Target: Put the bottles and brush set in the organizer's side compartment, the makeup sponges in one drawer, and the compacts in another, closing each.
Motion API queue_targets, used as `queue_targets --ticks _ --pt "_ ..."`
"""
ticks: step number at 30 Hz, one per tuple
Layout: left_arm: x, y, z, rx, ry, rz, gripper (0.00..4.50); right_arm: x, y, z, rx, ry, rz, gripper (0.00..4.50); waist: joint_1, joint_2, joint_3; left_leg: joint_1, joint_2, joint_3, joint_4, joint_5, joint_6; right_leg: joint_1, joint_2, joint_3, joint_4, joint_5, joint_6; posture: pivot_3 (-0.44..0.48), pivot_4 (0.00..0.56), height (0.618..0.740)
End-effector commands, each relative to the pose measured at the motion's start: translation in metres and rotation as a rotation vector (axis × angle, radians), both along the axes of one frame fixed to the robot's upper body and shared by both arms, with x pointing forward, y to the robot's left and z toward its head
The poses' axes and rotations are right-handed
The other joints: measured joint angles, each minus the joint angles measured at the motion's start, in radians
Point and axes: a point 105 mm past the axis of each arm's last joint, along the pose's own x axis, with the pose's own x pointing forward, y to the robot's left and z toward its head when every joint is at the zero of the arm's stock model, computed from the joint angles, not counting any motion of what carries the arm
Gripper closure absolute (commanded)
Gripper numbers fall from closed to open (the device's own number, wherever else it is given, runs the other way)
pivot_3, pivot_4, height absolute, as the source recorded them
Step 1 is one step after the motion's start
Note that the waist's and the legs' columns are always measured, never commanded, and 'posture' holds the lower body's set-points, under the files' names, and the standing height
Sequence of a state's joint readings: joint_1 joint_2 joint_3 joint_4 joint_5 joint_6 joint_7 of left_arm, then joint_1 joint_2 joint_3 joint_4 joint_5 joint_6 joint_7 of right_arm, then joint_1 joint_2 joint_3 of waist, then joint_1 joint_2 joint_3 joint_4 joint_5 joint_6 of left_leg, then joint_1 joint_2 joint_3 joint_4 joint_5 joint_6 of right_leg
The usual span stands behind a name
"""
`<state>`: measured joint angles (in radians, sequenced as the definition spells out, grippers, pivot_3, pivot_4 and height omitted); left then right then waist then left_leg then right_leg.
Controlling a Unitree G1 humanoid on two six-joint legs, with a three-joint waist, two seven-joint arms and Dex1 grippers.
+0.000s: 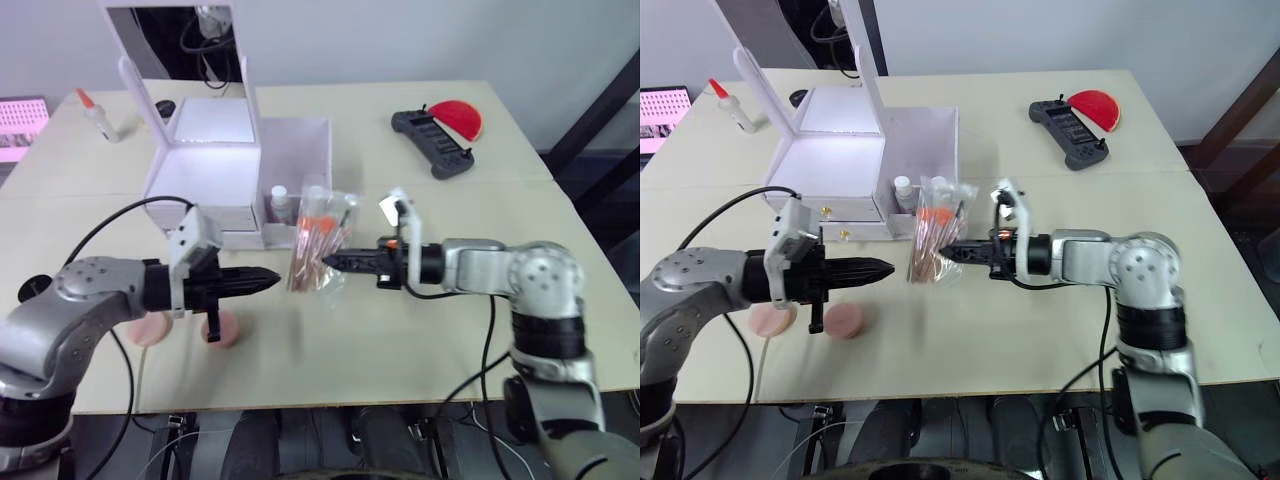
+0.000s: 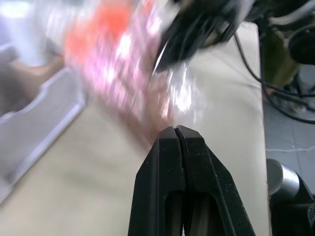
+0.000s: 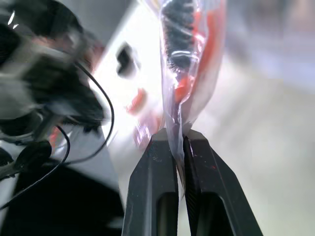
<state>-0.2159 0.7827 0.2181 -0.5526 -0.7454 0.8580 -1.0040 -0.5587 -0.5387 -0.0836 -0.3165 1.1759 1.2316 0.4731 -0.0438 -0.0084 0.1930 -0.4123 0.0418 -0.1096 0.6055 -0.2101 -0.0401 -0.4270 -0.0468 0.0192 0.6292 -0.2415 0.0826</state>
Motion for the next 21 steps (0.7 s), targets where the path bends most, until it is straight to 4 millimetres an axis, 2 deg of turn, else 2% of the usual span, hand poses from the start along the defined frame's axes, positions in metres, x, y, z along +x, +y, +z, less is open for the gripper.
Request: queue_targets --ticks 1,4,8,11,13,16,18,21 --pt "-0.004 0.009 0.016 -0.051 -0.072 0.033 4.50 -0.010 -0.005 0.034 0.032 -0.256 0.082 4.43 -0.002 0.000 0.000 0.000 0.000 0.001 0.001 0.000 0.000 0.000 0.000 0.000 0.000 0.000 0.000 0.000 0.150 0.740" --pt "-0.006 0.013 0.023 -0.125 -0.083 0.069 4.50 -0.003 -0.004 0.046 -0.014 -0.377 0.142 4.43 -0.003 0.000 0.002 0.001 0.000 0.002 0.002 0.000 0.000 0.000 -0.001 0.001 0.000 0.001 -0.001 0.000 0.150 0.740" --pt "-0.009 0.015 0.023 -0.174 -0.094 0.123 4.50 0.029 0.008 0.069 -0.057 -0.610 0.159 4.43 -0.008 -0.001 0.002 0.002 0.001 0.003 0.002 0.000 0.000 0.000 -0.001 0.002 0.000 0.001 -0.002 0.000 0.150 0.740" --pt "-0.011 0.018 0.020 -0.181 -0.101 0.175 4.50 0.052 0.020 0.092 -0.032 -0.714 0.166 4.43 -0.010 0.000 0.003 0.002 0.001 0.004 0.001 0.000 -0.001 0.000 -0.001 0.003 0.000 0.002 -0.002 0.000 0.150 0.740" --pt "-0.013 0.021 0.018 -0.187 -0.115 0.222 4.50 0.076 0.031 0.108 -0.035 -0.788 0.149 4.43 -0.015 0.000 0.004 0.002 0.001 0.004 0.000 0.000 -0.001 -0.001 0.000 0.003 0.001 0.004 -0.006 0.000 0.150 0.740" --pt "-0.016 0.022 0.017 -0.192 -0.125 0.262 4.50 0.097 0.043 0.122 -0.040 -0.843 0.149 4.43 -0.016 0.000 0.005 0.002 0.001 0.005 -0.001 0.000 -0.001 -0.002 0.000 0.004 0.001 0.004 -0.006 0.000 0.150 0.740" --pt "-0.018 0.023 0.016 -0.192 -0.128 0.287 4.50 0.109 0.047 0.125 -0.052 -0.865 0.139 4.43 -0.014 0.000 0.005 0.002 0.001 0.006 -0.002 0.001 -0.002 -0.002 0.000 0.004 0.001 0.004 -0.005 0.000 0.150 0.740" --pt "-0.020 0.027 0.014 -0.185 -0.130 0.324 4.50 0.122 0.051 0.116 -0.138 -0.885 0.131 4.43 -0.010 0.000 0.005 0.002 0.001 0.006 -0.004 0.001 -0.003 -0.002 0.000 0.004 0.000 0.004 -0.005 0.000 0.150 0.740"
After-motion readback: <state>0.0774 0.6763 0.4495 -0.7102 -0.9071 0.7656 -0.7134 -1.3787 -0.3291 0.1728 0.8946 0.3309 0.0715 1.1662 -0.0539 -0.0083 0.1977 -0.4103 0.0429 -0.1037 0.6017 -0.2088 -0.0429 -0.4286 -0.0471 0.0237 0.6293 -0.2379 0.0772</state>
